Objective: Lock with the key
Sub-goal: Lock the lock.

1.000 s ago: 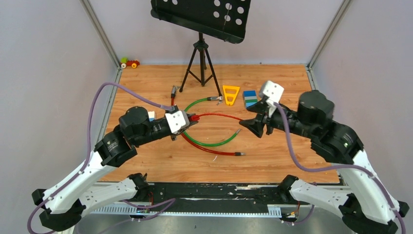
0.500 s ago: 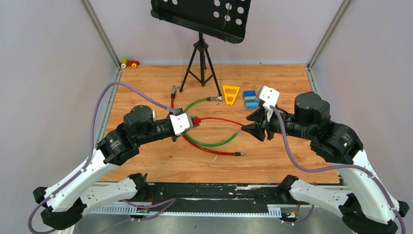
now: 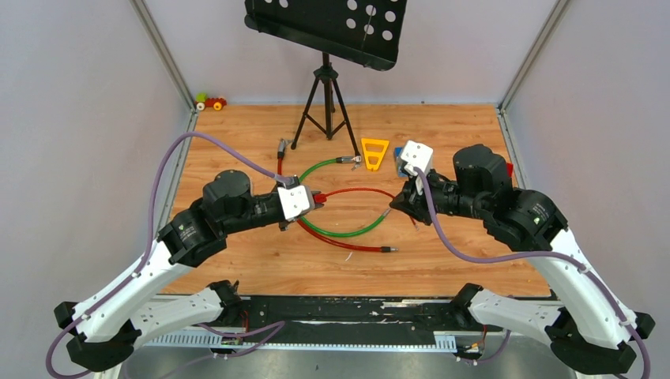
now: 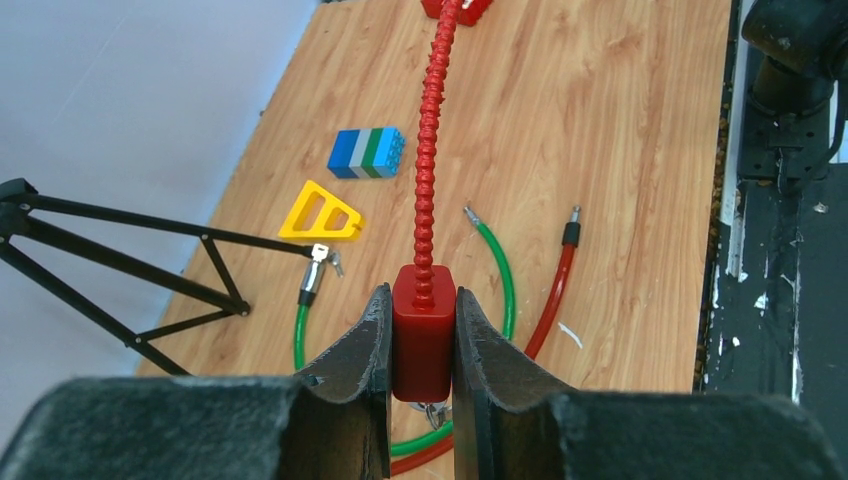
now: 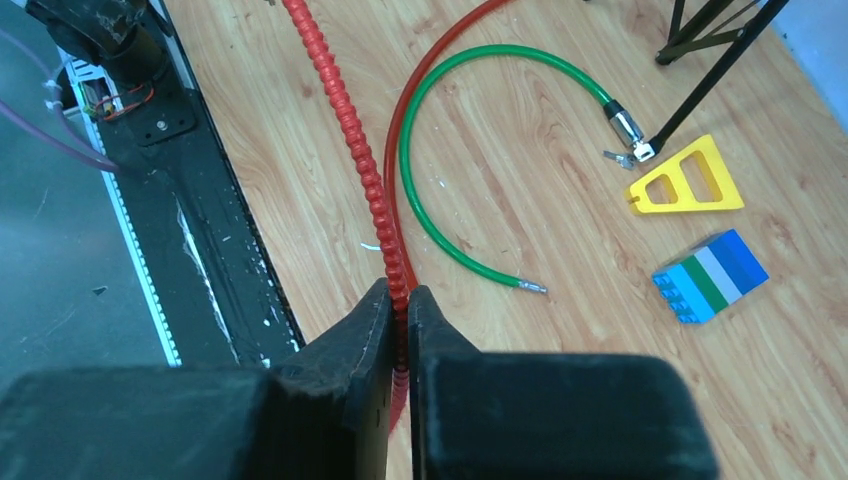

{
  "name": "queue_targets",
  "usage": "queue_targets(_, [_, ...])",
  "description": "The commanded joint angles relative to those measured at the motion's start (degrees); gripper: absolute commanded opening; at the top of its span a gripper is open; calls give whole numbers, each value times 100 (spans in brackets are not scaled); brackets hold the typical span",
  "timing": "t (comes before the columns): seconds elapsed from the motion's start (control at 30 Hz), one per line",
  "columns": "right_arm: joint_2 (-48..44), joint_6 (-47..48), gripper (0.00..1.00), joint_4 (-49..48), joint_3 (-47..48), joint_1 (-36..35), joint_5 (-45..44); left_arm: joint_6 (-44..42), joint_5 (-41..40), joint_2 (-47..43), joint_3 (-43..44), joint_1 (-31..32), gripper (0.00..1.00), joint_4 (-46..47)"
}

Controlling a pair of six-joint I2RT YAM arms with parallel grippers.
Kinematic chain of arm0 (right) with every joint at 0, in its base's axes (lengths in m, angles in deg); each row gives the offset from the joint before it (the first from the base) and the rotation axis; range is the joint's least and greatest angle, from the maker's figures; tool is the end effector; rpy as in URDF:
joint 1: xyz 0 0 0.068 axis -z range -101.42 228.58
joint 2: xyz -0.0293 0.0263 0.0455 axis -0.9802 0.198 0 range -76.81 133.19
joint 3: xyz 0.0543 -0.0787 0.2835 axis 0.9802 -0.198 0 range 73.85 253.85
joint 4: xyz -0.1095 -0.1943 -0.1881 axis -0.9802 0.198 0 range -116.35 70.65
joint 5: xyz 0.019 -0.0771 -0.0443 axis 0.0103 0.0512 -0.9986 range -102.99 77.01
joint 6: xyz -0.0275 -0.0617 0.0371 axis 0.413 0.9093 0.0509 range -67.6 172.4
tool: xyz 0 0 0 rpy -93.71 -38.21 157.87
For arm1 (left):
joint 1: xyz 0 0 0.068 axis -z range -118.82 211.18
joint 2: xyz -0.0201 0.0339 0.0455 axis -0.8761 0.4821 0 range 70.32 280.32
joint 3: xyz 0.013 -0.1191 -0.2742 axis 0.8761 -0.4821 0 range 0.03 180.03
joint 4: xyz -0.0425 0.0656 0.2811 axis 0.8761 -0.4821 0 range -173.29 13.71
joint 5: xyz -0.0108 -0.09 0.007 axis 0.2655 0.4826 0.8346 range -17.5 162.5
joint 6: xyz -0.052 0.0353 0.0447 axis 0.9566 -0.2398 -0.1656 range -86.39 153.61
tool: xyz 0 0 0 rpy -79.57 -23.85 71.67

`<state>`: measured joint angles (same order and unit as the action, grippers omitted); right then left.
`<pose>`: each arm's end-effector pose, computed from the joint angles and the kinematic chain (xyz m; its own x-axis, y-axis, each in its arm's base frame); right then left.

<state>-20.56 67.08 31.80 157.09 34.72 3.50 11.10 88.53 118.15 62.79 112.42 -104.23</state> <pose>0.1277 0.1487 0.4640 -0.1482 -0.4793 -0.8650 -0.9066 0.4152 -0.0748 0.1176 -0.1753 0.4277 0.2212 0.3122 -0.9239 0.9020 0.2947 0.3156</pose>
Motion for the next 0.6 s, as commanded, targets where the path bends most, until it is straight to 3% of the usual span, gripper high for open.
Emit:
queue_targets(0.0, [-51,115,1,-173,-56,-22,-159,-93,134,-59,247,-9,0,201])
queue_targets(0.13, [-262,199,0,-813,-161,-23,94,1,411,-71,181,-9,0,422])
queue_targets(0.23, [-646,158,0,-2090,-451,-19,699,240,1087,-105,-20,-9,0,935])
queue_targets(0.43, [-1395,-499,0,-5809,-2117,-30,2631,1549,2295,-254,-1077,-1,0,3605])
queue_targets(0.57, [-1400,-1032,0,-7097,-2482,-131,2684,2114,2299,-228,-1452,-1,0,4543])
